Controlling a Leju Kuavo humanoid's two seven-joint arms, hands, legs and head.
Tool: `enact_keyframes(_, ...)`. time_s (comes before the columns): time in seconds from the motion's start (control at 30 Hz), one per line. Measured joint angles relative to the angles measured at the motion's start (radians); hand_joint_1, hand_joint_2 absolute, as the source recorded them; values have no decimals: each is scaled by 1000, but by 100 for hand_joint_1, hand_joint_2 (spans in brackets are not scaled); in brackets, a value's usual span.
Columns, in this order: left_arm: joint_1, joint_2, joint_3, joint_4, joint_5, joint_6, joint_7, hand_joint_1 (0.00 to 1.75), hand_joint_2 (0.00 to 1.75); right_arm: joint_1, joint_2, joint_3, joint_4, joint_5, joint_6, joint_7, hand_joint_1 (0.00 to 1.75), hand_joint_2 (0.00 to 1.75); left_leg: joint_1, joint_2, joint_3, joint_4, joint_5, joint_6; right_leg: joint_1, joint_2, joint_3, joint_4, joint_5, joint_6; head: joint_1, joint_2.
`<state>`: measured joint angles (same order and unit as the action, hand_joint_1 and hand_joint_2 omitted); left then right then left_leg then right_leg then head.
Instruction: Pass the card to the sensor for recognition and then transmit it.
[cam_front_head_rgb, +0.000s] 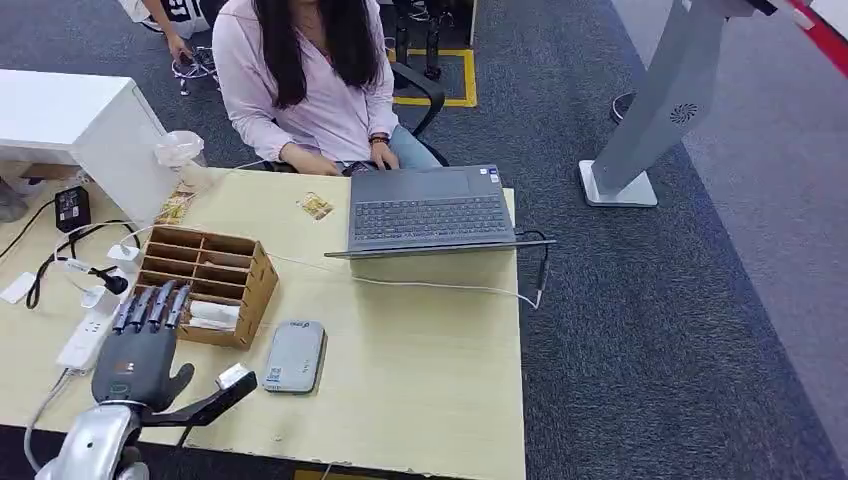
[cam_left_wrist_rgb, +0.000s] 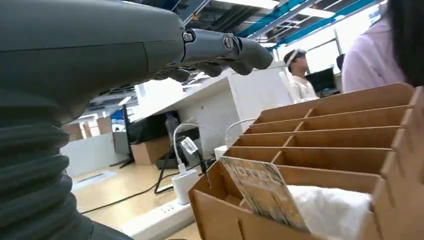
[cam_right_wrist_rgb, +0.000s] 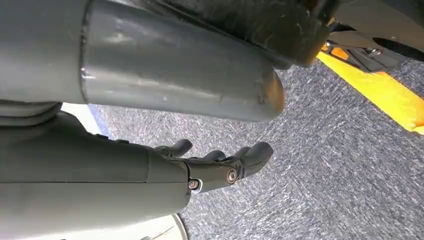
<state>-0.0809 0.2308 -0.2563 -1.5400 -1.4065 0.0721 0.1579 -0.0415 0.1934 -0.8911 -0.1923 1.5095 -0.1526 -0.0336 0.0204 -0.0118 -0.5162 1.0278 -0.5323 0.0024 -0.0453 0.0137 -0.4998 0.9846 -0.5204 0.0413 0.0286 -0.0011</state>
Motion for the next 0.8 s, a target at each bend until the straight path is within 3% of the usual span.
enact_keyframes(0.4, -183, -5, 58, 221, 31, -14, 1, 0, 175, -4, 0, 5, 0, 8, 24, 1, 0, 0, 0, 0, 0, 0, 0, 0, 0, 0, 0, 0, 0, 0, 0, 0)
enact_keyframes(0.8, -199, -10, 62, 305, 38, -6, -2, 0, 175, -4, 0, 6, 0, 8, 27, 6, 0, 0, 0, 0, 0, 0, 0, 0, 0, 0, 0, 0, 0, 0, 0, 0)
